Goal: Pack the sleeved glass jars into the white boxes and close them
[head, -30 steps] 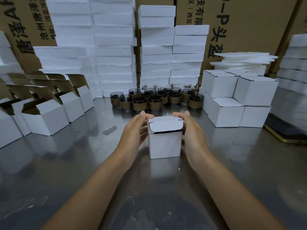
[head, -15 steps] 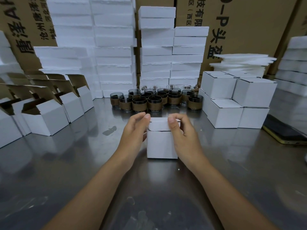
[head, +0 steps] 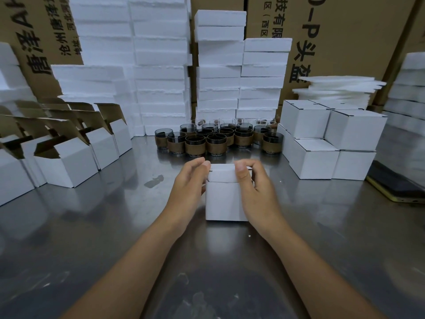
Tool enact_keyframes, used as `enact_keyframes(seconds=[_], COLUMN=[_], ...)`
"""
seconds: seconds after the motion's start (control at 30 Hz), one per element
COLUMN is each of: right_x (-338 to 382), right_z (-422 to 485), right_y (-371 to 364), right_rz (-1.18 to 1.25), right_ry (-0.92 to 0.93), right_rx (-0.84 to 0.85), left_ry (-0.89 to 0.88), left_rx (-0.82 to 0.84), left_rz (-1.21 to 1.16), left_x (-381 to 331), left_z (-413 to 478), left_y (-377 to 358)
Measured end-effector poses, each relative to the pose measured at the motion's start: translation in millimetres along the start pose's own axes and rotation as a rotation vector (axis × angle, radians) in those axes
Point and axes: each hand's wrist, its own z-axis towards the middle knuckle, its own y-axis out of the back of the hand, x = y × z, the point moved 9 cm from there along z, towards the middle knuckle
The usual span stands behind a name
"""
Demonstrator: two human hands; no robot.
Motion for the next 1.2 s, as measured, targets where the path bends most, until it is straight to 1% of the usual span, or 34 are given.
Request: enact_keyframes(seconds=[0.13, 0.33, 0.47, 0.63, 0.77, 0.9, 1.0, 1.2], right_x=[-3, -12, -8, -1, -5, -2, -3, -7], right_z=[0, 2, 1, -3, -10, -16, -16, -10], right_y=[-4, -5, -5, 2, -7, -11, -8, 12], right_rz=[-0.018, 0.009, -0.004, -0.173, -0.331, -0.455, -0.502, -0.497], right_ry=[0.011, -0.057, -0.044, 0.06, 0.051, 0.049, 0.04, -0.003], right_rx=[0.041, 0.04, 0.04, -0.052, 0.014, 0.038, 0.007, -0.12], left_ry=[-0.005, -0.037, -0.041, -0.024, -0.004, 0.009, 0.018, 0.056], left_rx=[-0.009, 0.032, 0.047, 0.048, 0.046, 0.02, 0.012, -0.004], left_rz=[-0.001, 0.041, 0.036, 0.029, -0.015, -0.032, -0.05, -0.112], left_x=[1, 2, 1, 6, 10, 12, 13, 14], left_z=[2, 5, 6, 6, 8, 9, 9, 9], left_y=[2, 2, 0, 0, 1, 3, 4, 6])
